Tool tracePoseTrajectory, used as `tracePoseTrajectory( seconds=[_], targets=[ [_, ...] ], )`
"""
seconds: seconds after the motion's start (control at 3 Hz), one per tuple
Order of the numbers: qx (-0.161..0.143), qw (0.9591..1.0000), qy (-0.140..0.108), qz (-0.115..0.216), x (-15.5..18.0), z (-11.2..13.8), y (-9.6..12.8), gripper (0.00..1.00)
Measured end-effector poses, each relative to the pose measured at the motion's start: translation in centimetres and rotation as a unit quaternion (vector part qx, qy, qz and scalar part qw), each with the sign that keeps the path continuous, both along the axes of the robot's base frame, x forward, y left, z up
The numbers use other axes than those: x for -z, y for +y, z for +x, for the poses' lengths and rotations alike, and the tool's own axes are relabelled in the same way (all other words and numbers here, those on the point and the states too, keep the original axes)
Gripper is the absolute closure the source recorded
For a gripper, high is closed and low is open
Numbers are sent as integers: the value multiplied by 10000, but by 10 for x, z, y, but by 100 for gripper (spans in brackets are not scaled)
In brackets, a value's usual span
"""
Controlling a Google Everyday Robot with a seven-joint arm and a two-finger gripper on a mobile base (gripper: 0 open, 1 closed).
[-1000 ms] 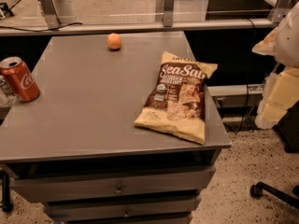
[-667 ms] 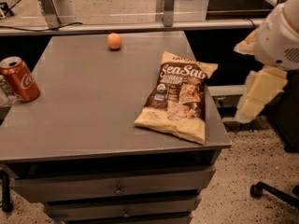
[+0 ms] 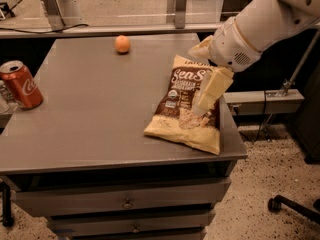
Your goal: Move coke can near brown chip bag
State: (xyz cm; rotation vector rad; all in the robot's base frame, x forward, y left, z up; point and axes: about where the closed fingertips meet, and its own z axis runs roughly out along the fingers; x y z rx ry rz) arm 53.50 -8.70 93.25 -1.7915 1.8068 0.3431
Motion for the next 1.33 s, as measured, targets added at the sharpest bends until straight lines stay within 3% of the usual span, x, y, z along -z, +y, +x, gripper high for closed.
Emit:
tracePoseTrajectory(
  seconds=[0.33, 0.67, 1.0, 1.33],
  targets=[
    [-428, 9958, 162, 797, 14, 16, 61, 0],
    [-656, 9859, 185, 1528, 9, 21, 130, 0],
    [-657, 9859, 186, 1528, 9, 21, 130, 0],
    [-877, 9823, 195, 1641, 9, 33, 156, 0]
  ],
)
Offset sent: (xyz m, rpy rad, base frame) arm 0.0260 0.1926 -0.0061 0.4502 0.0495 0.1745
